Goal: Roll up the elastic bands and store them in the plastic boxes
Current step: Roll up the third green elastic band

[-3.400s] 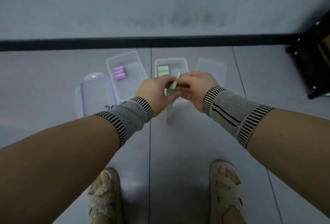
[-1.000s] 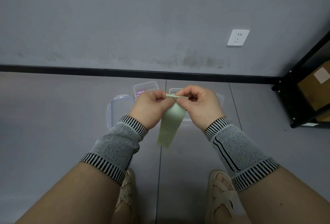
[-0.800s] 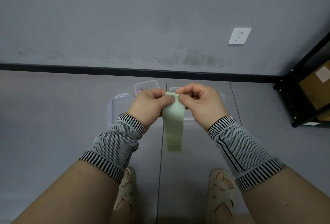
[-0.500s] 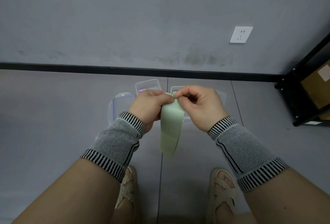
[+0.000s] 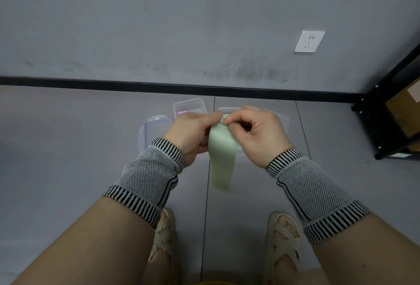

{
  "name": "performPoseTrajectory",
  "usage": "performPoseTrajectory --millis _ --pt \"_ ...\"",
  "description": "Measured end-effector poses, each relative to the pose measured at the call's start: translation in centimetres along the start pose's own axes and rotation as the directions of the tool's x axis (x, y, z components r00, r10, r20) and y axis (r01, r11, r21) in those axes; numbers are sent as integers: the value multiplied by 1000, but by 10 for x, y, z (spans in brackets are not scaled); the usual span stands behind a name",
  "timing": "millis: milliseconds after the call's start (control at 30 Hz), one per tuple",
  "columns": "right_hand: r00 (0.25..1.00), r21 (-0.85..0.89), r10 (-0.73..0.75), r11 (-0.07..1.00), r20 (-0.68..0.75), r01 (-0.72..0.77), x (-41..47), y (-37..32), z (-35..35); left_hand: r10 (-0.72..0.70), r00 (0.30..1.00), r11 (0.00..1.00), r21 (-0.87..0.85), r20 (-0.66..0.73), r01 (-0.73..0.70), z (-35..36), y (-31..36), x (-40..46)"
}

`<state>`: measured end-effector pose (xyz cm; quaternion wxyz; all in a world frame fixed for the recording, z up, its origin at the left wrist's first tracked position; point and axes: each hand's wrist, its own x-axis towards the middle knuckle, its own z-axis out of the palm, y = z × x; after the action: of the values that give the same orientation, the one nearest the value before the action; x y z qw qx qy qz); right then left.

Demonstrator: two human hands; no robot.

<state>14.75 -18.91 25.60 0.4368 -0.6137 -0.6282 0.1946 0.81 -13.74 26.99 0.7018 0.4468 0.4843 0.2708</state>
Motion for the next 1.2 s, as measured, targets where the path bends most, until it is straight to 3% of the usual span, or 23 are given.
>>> performPoseTrajectory --millis 267,567,767,933,1200 --pt "999 25 25 999 -30 -24 1 2 0 39 996 998 43 74 -42 -5 -1 0" --pt "988 148 153 977 26 -155 0 -2 2 186 982 966 178 28 -188 -8 -4 1" --pt "953 339 301 894 28 -292 3 -6 5 252 968 948 205 -10 -245 -4 -3 1" --pt "891 557 448 721 78 -411 6 -6 4 270 962 940 224 -30 -257 -1 -3 1" --pt "896 417 427 797 123 -437 6 0 -3 275 961 936 236 -27 -261 0 -2 0"
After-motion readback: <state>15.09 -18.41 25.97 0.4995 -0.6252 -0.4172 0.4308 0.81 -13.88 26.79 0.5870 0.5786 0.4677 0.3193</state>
